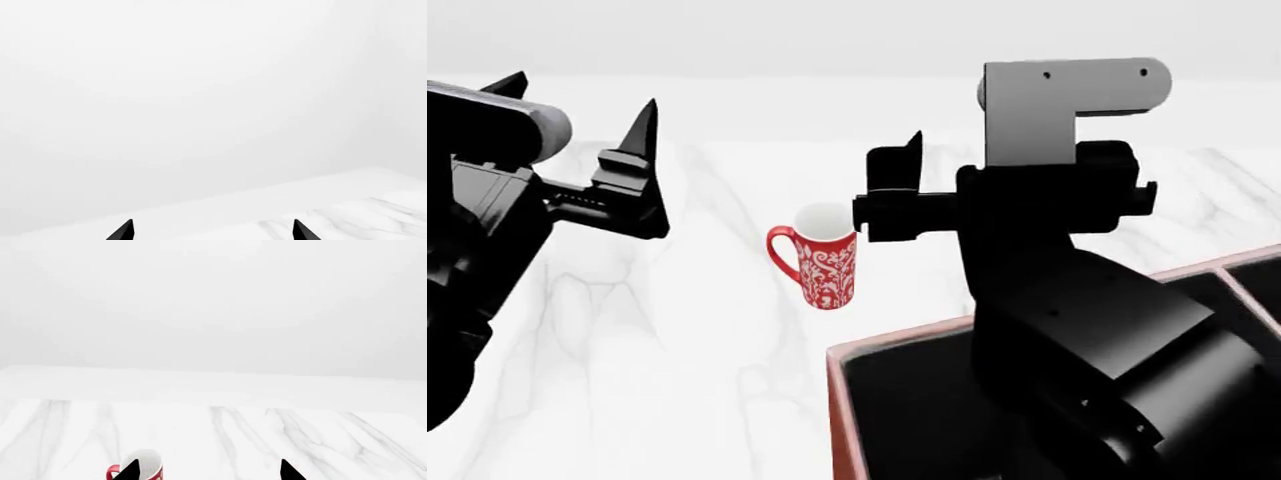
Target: Pick up the book and place it in the right compartment of the caddy.
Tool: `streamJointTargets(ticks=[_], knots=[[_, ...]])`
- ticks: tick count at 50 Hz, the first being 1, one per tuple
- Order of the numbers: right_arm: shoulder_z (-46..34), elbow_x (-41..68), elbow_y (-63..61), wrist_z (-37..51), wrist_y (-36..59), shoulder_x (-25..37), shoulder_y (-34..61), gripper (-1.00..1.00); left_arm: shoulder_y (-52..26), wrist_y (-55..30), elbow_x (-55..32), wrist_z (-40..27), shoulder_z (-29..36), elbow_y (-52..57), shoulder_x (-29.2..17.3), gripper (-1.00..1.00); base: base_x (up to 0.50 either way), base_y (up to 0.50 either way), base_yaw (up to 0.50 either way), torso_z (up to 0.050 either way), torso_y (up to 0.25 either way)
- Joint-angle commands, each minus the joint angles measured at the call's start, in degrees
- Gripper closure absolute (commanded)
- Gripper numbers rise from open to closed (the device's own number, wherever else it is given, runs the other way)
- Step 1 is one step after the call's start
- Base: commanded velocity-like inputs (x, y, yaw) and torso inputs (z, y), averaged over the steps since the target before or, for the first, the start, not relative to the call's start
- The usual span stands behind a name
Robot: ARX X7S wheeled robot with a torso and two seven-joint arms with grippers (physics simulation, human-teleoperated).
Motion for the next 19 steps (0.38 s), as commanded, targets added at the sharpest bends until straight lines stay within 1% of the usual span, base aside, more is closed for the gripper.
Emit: streamJointTargets(ticks=[1, 19], knots=[[-0.3, 0.6, -2.0, 0.3, 0.4, -1.1, 0.9, -1.0, -3.8, -0.1, 0.7, 1.6, 3.0, -2.1, 2.1, -1.0, 0.0, 0.0, 0.0, 0.0, 0.0], [0.4, 2.3, -5.4, 1.7, 2.0, -0.6, 3.1, -1.0, -5.4, -1.7, 0.2, 0.8, 3.5, 0.7, 1.9, -1.0, 0.0, 0.0, 0.0, 0.0, 0.0]])
